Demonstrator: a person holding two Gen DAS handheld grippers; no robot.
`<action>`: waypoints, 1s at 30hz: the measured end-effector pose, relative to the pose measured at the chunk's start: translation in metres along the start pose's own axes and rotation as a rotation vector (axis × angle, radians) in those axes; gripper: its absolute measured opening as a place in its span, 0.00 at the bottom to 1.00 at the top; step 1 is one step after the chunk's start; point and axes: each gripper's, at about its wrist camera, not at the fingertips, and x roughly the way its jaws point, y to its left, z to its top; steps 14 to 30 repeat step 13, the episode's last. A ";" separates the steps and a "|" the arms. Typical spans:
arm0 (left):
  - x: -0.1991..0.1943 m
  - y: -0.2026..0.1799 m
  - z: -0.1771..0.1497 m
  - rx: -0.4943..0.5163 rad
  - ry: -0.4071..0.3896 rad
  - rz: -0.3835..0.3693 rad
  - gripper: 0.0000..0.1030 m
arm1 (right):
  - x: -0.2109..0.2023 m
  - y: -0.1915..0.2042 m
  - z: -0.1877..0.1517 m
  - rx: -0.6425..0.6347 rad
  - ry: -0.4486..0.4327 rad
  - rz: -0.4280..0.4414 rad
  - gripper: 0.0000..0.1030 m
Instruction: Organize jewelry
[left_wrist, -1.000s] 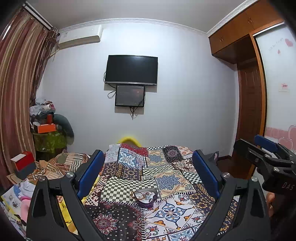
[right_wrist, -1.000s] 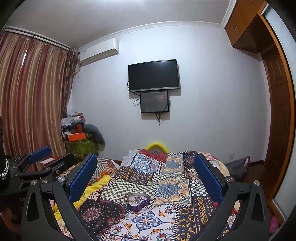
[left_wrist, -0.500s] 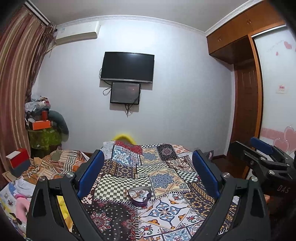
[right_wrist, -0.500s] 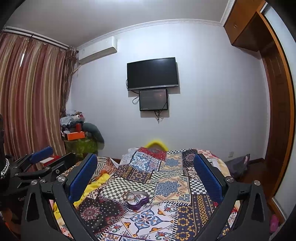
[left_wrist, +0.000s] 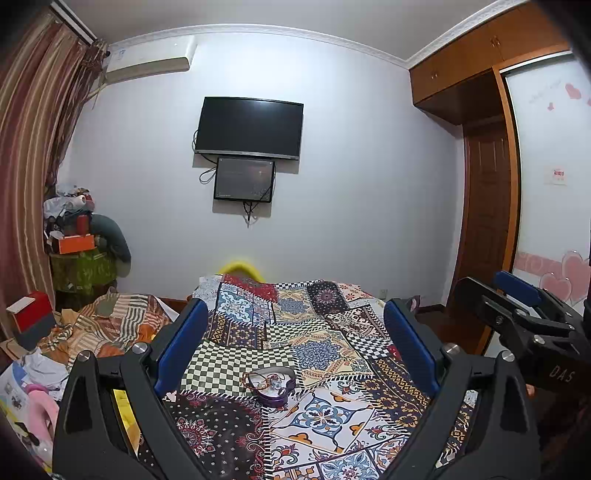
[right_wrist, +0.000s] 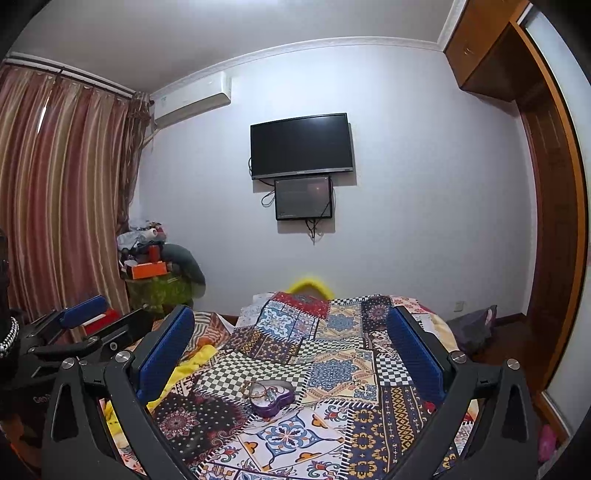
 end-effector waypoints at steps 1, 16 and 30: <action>0.000 0.002 0.000 -0.001 0.000 0.002 0.93 | 0.000 0.000 -0.001 0.002 0.000 0.000 1.00; 0.008 0.002 -0.004 -0.003 0.008 0.019 0.94 | 0.006 -0.004 -0.005 0.016 0.023 -0.007 1.00; 0.008 0.002 -0.004 -0.003 0.008 0.019 0.94 | 0.006 -0.004 -0.005 0.016 0.023 -0.007 1.00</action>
